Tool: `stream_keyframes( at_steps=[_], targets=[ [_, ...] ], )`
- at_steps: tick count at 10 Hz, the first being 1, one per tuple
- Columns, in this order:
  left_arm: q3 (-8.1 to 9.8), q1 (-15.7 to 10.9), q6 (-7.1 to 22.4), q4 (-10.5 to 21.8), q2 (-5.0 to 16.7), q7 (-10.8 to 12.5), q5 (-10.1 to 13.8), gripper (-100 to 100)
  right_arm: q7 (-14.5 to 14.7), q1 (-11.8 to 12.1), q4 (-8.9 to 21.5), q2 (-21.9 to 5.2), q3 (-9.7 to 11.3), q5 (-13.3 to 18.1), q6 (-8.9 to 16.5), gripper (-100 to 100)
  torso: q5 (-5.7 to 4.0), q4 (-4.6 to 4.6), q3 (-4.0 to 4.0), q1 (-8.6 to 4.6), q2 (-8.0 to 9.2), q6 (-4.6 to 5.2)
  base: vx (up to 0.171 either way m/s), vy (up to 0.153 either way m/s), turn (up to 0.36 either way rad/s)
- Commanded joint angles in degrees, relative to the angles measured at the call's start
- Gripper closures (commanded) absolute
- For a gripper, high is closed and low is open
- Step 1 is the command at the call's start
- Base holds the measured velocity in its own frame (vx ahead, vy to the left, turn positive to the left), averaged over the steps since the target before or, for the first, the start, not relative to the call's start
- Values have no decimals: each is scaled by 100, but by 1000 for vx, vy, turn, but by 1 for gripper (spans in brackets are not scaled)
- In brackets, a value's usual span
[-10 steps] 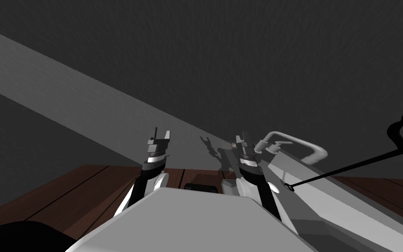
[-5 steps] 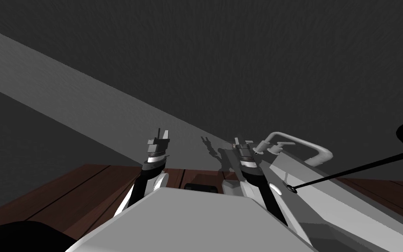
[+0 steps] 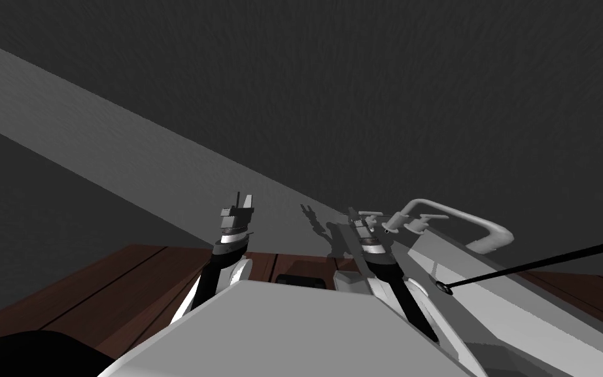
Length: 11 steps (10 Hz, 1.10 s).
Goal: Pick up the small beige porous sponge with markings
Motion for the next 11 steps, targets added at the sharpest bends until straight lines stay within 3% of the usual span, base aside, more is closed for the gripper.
stream_keyframes(
  at_steps=[1, 11],
  targets=[
    [0, 0, 0, 0, 0, 0, 0, 0, 204, 37, 112, -178, -39, 225, 74, -100, 0, 0, 0, 0, 0, 0, 21, 25, 22],
    [0, 0, 0, 0, 0, 0, 0, 0, 1277, 357, 950, -1548, -563, 1483, 350, -100, 0, 0, 0, 2, 0, 1, 21, 24, 22]
  ],
)
